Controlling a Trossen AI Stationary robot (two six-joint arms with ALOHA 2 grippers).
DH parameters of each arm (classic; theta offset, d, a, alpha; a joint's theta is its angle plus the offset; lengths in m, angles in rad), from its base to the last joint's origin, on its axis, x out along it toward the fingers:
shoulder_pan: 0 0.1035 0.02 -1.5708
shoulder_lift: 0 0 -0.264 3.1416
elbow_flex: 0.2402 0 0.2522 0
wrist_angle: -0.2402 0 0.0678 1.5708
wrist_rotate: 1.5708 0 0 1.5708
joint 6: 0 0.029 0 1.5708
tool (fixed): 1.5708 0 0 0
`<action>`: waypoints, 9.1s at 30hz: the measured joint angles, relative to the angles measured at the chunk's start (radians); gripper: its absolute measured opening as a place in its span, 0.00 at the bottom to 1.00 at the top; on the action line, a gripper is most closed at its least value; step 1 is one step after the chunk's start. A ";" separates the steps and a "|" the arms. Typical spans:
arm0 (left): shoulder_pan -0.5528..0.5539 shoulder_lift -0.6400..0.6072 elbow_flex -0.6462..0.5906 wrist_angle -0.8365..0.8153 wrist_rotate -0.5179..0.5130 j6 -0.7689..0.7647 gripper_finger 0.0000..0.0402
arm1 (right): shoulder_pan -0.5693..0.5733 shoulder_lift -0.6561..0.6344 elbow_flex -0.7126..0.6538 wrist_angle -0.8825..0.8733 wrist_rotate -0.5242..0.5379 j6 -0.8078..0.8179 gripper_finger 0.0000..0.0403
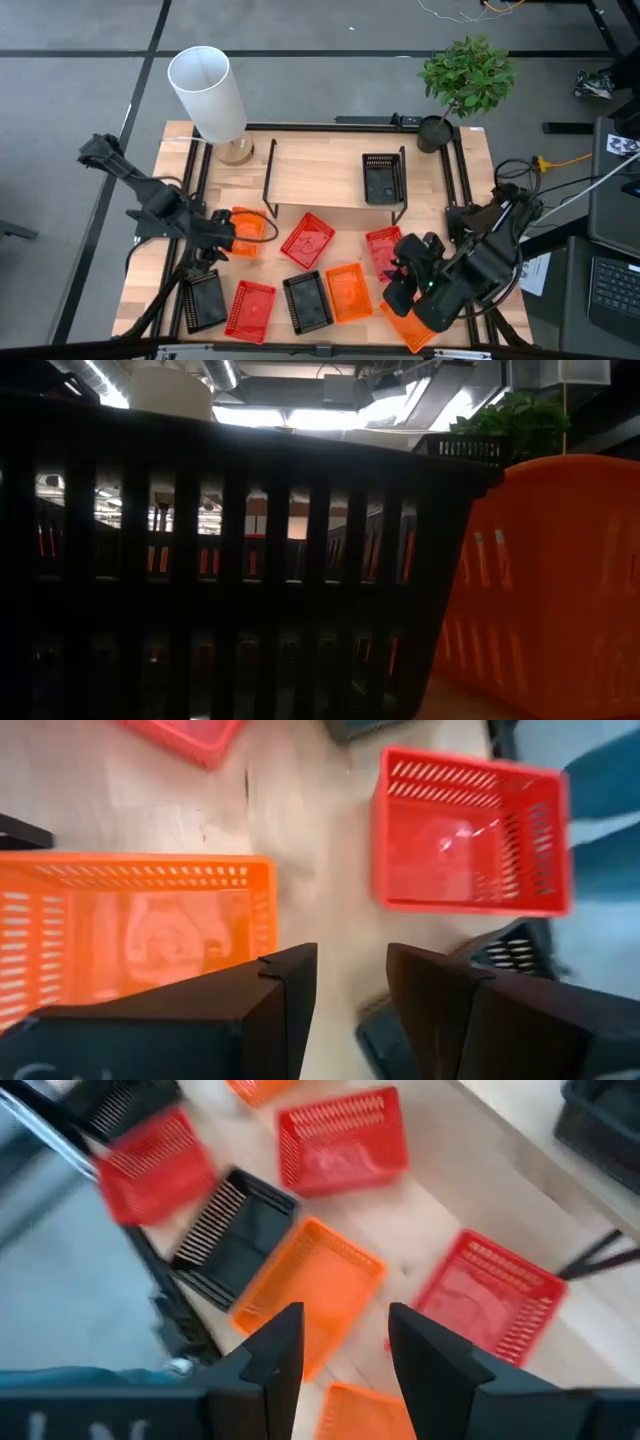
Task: Stack baskets on shelf by color
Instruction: Put the middle left orange bin on the shelf, then put the left orange bin on top of the other orange bin on the shelf
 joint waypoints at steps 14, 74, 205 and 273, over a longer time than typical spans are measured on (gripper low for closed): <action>-0.004 0.312 0.000 -0.012 -0.095 0.048 0.29 | 0.042 0.002 -0.345 0.119 -0.203 0.304 0.36; 0.535 0.532 0.691 -0.201 -0.200 0.310 0.00 | 0.042 0.000 -0.351 0.150 -0.140 0.219 0.36; -0.449 0.793 0.760 -0.204 -0.054 -0.825 0.17 | -0.012 0.213 -0.351 0.955 -0.300 -0.461 0.36; -0.458 0.792 0.668 -0.047 -0.323 -0.780 0.17 | -0.180 0.294 0.290 0.831 0.557 -1.317 0.00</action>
